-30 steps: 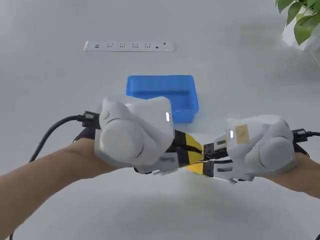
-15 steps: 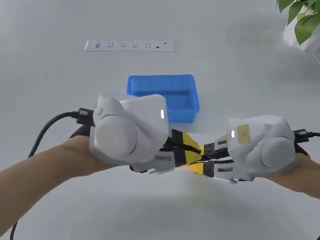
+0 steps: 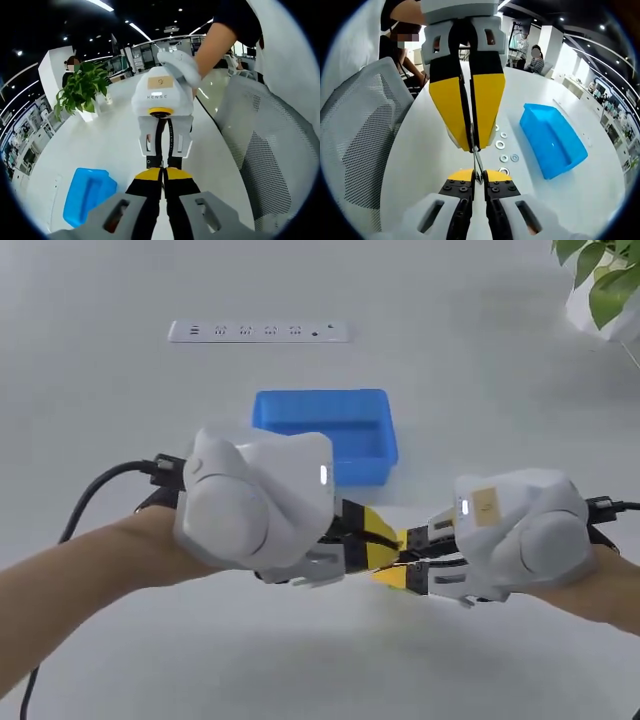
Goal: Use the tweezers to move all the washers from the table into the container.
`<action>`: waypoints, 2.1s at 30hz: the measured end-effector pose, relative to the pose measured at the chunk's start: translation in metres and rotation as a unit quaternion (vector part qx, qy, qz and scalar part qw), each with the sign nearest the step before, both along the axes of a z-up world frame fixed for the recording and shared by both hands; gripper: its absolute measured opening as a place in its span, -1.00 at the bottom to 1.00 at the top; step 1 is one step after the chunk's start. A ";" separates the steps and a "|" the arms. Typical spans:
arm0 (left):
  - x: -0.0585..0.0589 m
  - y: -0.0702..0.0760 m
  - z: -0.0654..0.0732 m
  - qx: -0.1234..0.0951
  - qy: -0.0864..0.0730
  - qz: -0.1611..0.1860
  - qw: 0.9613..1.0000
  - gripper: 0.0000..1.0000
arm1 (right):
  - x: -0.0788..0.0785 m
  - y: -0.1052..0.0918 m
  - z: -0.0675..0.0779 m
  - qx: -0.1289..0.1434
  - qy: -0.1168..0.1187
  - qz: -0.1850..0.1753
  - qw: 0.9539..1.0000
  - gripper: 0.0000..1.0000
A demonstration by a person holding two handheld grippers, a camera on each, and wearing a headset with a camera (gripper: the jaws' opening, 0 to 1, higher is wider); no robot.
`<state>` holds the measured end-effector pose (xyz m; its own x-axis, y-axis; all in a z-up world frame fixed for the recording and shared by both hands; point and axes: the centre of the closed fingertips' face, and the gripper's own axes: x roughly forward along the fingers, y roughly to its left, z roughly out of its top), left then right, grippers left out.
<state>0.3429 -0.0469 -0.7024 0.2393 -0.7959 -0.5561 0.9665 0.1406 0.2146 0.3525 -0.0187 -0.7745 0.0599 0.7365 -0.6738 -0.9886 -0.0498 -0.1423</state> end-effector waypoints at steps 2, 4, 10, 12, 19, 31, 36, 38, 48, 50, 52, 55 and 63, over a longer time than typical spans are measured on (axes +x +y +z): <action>-0.001 0.000 0.000 0.003 -0.003 -0.002 1.000 -0.91 | 0.000 0.000 0.000 -0.001 -0.002 0.001 1.000 -0.85; -0.003 0.002 0.000 0.004 -0.009 -0.009 1.000 -0.91 | -0.002 0.001 0.000 -0.001 -0.001 0.002 1.000 -0.84; -0.009 0.007 0.002 0.002 -0.009 -0.010 1.000 -0.92 | -0.008 0.007 0.001 0.004 -0.007 0.004 1.000 -0.80; -0.010 0.010 0.002 0.000 -0.010 -0.009 1.000 -0.92 | -0.009 0.010 0.002 0.005 -0.013 0.005 1.000 -0.79; -0.008 0.014 0.006 -0.015 0.002 0.000 1.000 -0.91 | -0.008 0.010 0.002 -0.001 -0.024 0.003 1.000 -0.75; 0.006 0.019 0.009 -0.021 0.001 0.011 1.000 -0.91 | 0.002 -0.007 0.001 0.004 -0.015 -0.048 0.999 -0.54; 0.014 0.018 0.007 -0.019 0.001 0.015 1.000 -0.91 | 0.006 -0.013 -0.002 0.009 -0.005 -0.066 0.998 -0.47; 0.018 0.018 0.005 -0.015 -0.002 0.015 1.000 -0.91 | 0.007 -0.016 -0.004 0.009 -0.002 -0.072 0.997 -0.43; 0.026 0.020 0.001 -0.014 0.000 0.027 1.000 -0.91 | 0.013 -0.022 -0.004 0.021 0.015 -0.095 0.995 -0.31; 0.029 0.020 0.001 -0.013 -0.002 0.031 0.999 -0.91 | 0.014 -0.022 -0.004 0.025 0.018 -0.100 0.994 -0.31; 0.032 0.021 0.001 -0.014 -0.004 0.034 0.999 -0.91 | 0.015 -0.022 -0.005 0.026 0.018 -0.102 0.994 -0.31; 0.034 0.020 0.001 -0.022 0.006 0.039 0.999 -0.91 | 0.014 -0.022 -0.007 0.025 0.020 -0.101 0.994 -0.31; 0.032 0.021 0.002 -0.019 0.024 0.038 0.999 -0.91 | 0.018 -0.019 -0.005 0.032 0.022 -0.101 0.994 -0.31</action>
